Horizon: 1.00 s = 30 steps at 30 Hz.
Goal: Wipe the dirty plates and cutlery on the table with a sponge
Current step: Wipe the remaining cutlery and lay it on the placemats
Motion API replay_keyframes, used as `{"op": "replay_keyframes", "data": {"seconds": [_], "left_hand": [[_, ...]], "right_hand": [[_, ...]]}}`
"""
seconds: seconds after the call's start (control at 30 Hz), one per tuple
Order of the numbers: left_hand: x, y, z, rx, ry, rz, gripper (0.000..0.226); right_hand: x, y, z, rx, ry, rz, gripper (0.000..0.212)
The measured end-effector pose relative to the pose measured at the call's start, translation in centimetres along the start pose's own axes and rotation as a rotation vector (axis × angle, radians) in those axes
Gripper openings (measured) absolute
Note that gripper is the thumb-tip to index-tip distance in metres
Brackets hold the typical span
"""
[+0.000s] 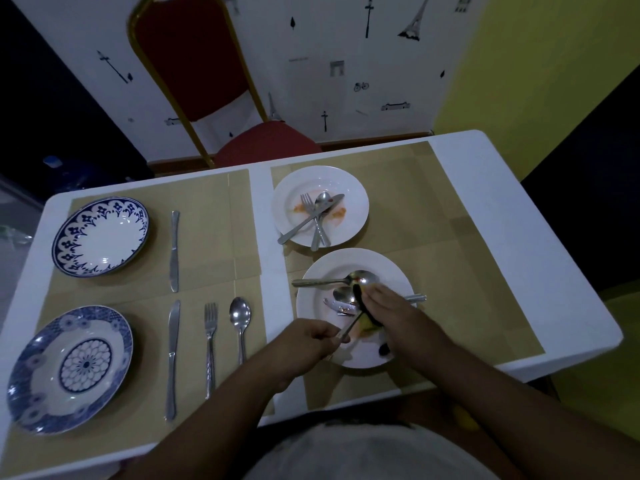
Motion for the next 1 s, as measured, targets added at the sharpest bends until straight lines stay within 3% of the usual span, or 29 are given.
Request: {"op": "replay_keyframes", "data": {"seconds": [0.1,0.37,0.5,0.6,0.73,0.9,1.0], "left_hand": [[0.4,-0.5,-0.8,-0.068,-0.075,-0.003,0.020],[0.0,0.3,-1.4,-0.254,-0.133,0.081,0.024],[0.3,0.2,-1.3,-0.213,0.015,0.068,0.028],[0.3,0.3,-1.3,-0.202,0.046,0.094,0.024],[0.4,0.2,-0.8,-0.192,0.024,0.062,0.034],[0.7,0.4,0.0,-0.106,0.052,0.060,0.031],[0.8,0.2,0.6,-0.024,0.108,0.022,0.030]], "right_hand": [[0.1,0.6,1.4,0.016,-0.094,-0.016,0.098],[-2.0,0.9,1.1,0.158,0.060,0.165,0.071],[-3.0,0.5,1.2,0.230,0.118,0.284,0.067],[-3.2,0.2,0.3,0.183,0.158,0.295,0.067],[-2.7,-0.4,-0.9,0.125,0.186,0.260,0.069],[0.4,-0.9,-3.0,-0.140,0.001,0.060,0.090],[1.0,-0.7,-2.6,-0.147,-0.008,0.037,0.091]]}}
Point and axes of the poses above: each hand's wrist, its own y-axis towards the middle knuckle, its own x-axis out of the palm, z = x × y, the point moved 8 cm from there along y, towards the middle knuckle, and after that the axes turned 10 degrees about z, right-handed, at the moved point
